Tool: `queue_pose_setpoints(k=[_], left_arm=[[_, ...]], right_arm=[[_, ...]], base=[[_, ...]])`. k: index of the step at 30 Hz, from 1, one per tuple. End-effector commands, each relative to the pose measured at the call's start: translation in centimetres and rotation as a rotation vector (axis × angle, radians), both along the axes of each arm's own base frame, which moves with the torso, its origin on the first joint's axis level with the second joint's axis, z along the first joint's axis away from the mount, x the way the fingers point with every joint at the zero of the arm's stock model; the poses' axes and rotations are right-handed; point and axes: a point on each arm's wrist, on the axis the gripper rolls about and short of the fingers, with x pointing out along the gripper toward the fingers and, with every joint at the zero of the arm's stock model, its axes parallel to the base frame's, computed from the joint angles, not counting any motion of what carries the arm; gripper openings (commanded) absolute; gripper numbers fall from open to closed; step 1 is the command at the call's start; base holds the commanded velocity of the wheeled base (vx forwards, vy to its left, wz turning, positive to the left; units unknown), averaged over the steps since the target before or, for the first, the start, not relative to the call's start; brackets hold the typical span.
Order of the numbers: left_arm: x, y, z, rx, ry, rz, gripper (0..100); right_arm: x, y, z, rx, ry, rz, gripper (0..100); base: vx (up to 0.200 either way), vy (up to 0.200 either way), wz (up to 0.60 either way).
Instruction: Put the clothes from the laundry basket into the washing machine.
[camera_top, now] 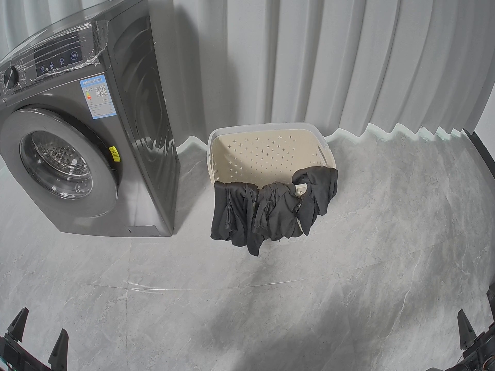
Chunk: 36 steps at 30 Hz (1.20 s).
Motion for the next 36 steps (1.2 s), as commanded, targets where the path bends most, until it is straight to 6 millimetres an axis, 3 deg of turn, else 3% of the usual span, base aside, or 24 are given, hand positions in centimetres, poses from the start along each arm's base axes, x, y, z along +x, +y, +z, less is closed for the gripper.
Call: queue_pose_setpoints(k=[1,8,17,36], left_arm=[[-0.02,0.00,-0.49,-0.001,-0.002,0.000,100],[-0.02,0.00,-0.49,-0.001,-0.002,0.000,100],[-0.02,0.00,-0.49,-0.001,-0.002,0.000,100],[-0.02,0.00,-0.49,-0.001,-0.002,0.002,100]], right_arm=[[0.07,0.00,-0.51,-0.001,0.009,0.001,100],[0.07,0.00,-0.51,0.000,0.009,0.001,100],[0.07,0.00,-0.51,0.000,0.009,0.000,100],[0.07,0.00,-0.51,0.000,0.009,0.000,100]], base=[[0.200,0.000,0.00],[0.200,0.000,0.00],[0.000,0.000,0.00],[0.000,-0.189,0.00]])
